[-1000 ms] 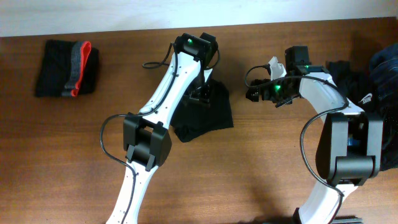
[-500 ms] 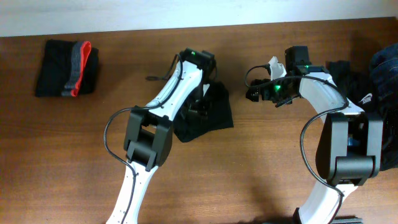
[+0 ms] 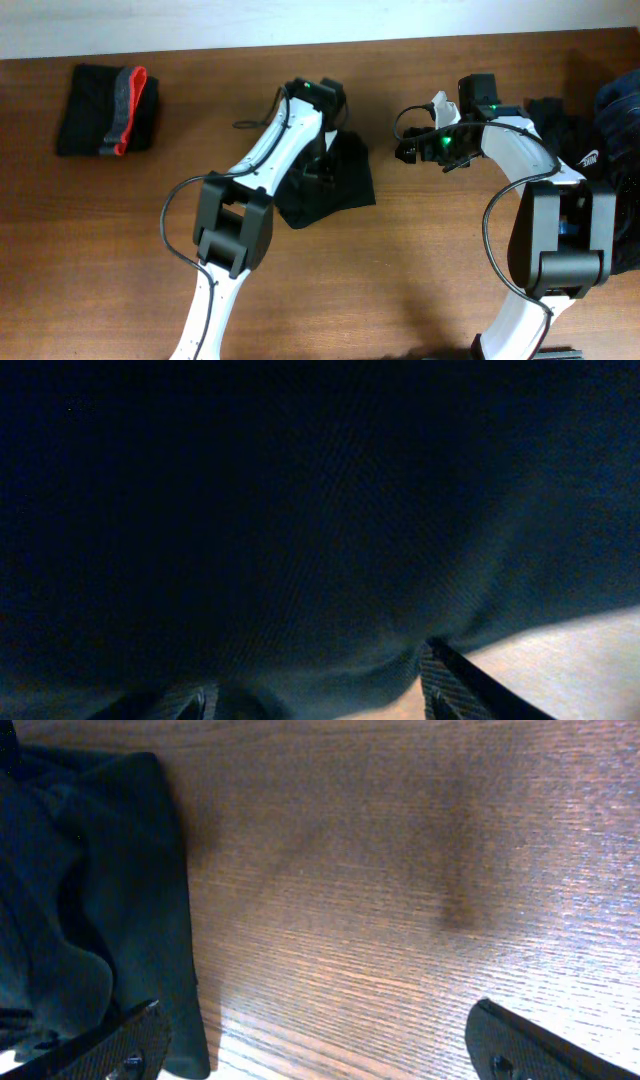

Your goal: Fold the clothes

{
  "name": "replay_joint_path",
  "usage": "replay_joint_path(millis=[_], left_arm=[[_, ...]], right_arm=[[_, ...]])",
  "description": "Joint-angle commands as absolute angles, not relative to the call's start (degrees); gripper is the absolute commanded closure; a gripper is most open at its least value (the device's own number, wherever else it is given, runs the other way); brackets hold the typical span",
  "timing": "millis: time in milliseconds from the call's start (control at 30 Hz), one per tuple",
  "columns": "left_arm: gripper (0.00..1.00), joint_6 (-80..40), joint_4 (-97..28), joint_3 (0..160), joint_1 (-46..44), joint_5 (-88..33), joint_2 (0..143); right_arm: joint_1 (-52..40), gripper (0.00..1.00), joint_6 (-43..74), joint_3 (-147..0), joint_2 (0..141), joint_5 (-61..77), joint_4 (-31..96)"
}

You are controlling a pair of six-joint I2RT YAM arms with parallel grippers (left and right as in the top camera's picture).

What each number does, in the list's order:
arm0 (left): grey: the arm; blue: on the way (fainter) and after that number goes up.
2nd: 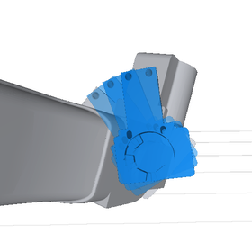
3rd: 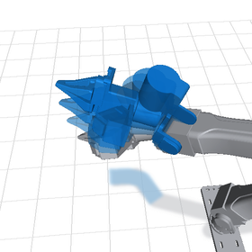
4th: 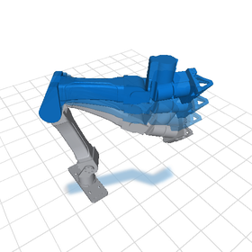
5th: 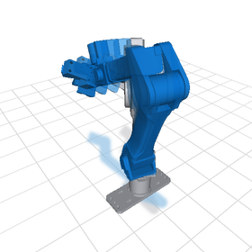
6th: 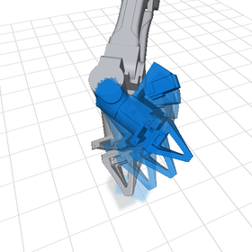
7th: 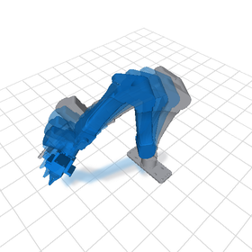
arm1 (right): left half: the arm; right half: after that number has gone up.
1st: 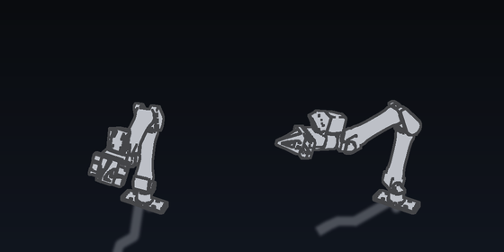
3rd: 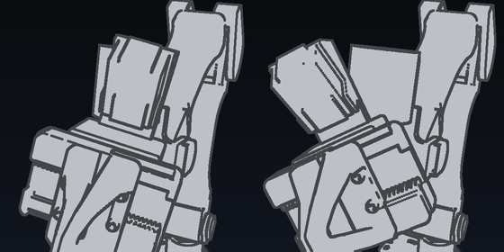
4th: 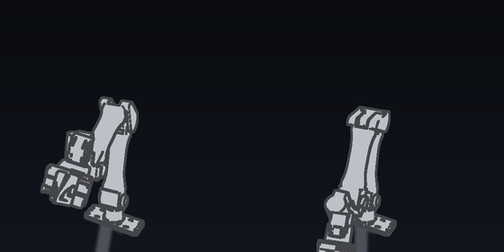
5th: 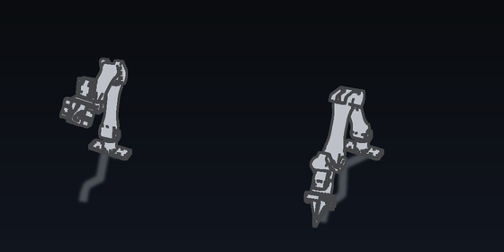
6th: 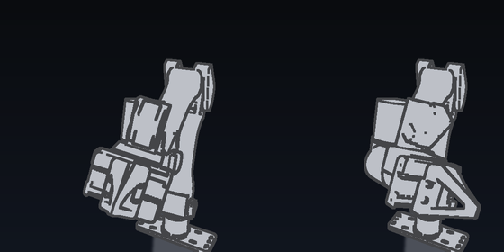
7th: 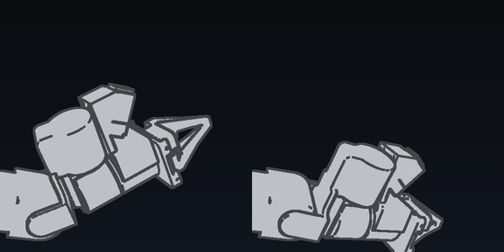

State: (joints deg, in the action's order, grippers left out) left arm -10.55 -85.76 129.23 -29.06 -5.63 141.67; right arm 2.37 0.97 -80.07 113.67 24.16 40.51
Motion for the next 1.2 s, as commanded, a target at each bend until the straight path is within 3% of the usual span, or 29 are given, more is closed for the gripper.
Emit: replay_joint_path(millis=[0,67,267,733,1167], left_arm=[[0.30,-10.7,-87.7,133.6,-27.8,-3.0,135.6],[0.25,-11.4,-89.1,134.0,-27.6,-1.5,134.5],[0.23,-13.7,-90.2,132.1,-27.4,3.0,134.4],[0.24,-15.9,-66.4,111.1,-27.1,5.9,134.4],[0.22,-14.7,-76.2,137.3,-27.4,-0.5,134.2]], right_arm=[[2.3,0.01,0.2,-81.2,114.2,25.1,40.5],[2.3,0.01,0.2,-81.2,114.2,25.1,40.6],[2.3,0.01,0.2,-81.2,114.2,25.1,40.5],[2.3,0.01,0.2,-81.2,114.2,25.1,40.5],[2.3,0.01,0.2,-81.2,114.2,25.1,40.6]])
